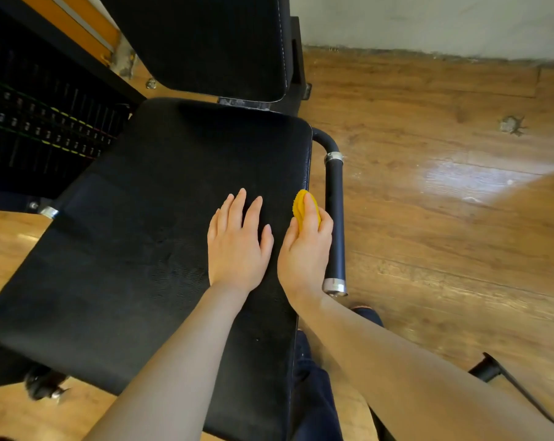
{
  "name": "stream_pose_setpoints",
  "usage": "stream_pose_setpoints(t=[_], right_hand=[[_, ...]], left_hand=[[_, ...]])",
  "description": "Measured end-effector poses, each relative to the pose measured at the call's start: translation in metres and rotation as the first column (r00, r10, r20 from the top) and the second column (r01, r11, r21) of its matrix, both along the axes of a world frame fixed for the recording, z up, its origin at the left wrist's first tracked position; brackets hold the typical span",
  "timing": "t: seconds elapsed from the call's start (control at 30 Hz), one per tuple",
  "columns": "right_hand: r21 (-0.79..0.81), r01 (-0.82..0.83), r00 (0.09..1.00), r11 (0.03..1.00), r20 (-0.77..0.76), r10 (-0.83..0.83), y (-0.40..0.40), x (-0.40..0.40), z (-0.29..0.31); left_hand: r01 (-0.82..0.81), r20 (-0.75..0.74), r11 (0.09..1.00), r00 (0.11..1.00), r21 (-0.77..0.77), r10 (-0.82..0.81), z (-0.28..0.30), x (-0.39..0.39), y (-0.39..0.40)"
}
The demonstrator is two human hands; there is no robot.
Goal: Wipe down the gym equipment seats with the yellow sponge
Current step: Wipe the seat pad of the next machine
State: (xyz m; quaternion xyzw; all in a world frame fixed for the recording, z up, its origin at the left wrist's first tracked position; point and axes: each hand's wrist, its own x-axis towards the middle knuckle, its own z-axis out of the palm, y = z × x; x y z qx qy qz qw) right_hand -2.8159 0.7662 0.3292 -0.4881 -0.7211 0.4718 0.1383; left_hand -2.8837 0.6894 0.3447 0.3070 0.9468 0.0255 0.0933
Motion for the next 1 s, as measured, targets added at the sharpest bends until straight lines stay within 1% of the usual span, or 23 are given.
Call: stream_pose_setpoints(t=[0.1, 0.3, 0.5, 0.6, 0.73, 0.8, 0.9, 1.0], right_hand=[[0.008, -0.005, 1.0, 1.0, -0.014, 0.005, -0.001, 0.0, 0.0], [-0.013, -0.016, 0.999, 1.0, 0.037, 0.017, 0.0, -0.001, 0.002], [-0.001, -0.058, 0.997, 0.998, 0.05, 0.058, 0.0, 0.004, 0.005], [-0.036, -0.025, 0.999, 0.999, 0.021, 0.026, 0.0, 0.005, 0.006], [-0.074, -0.031, 1.0, 0.997, 0.0, 0.031, -0.012, 0.02, 0.013], [-0.069, -0.052, 0.999, 0.996, -0.01, 0.051, -0.025, 0.034, 0.02], [-0.039, -0.078, 0.997, 0.996, 0.025, 0.079, -0.042, 0.051, 0.026], [-0.033, -0.078, 0.997, 0.996, 0.011, 0.078, -0.05, 0.057, 0.027]], left_hand=[[-0.007, 0.01, 1.0, 1.0, -0.001, 0.007, 0.0, 0.0, 0.0], [-0.01, 0.041, 0.999, 0.999, -0.033, 0.012, 0.003, 0.0, 0.002], [0.035, 0.127, 0.998, 0.991, -0.052, -0.028, 0.015, 0.012, -0.006], [0.1, 0.103, 0.995, 0.99, -0.031, -0.096, 0.018, 0.033, -0.024], [0.095, 0.054, 0.995, 0.994, 0.02, -0.096, 0.013, 0.04, -0.034], [0.095, 0.052, 0.995, 0.994, 0.028, -0.096, 0.013, 0.04, -0.033], [0.098, 0.062, 0.995, 0.993, 0.026, -0.099, 0.014, 0.04, -0.034], [0.096, 0.068, 0.995, 0.993, 0.028, -0.097, 0.015, 0.04, -0.033]])
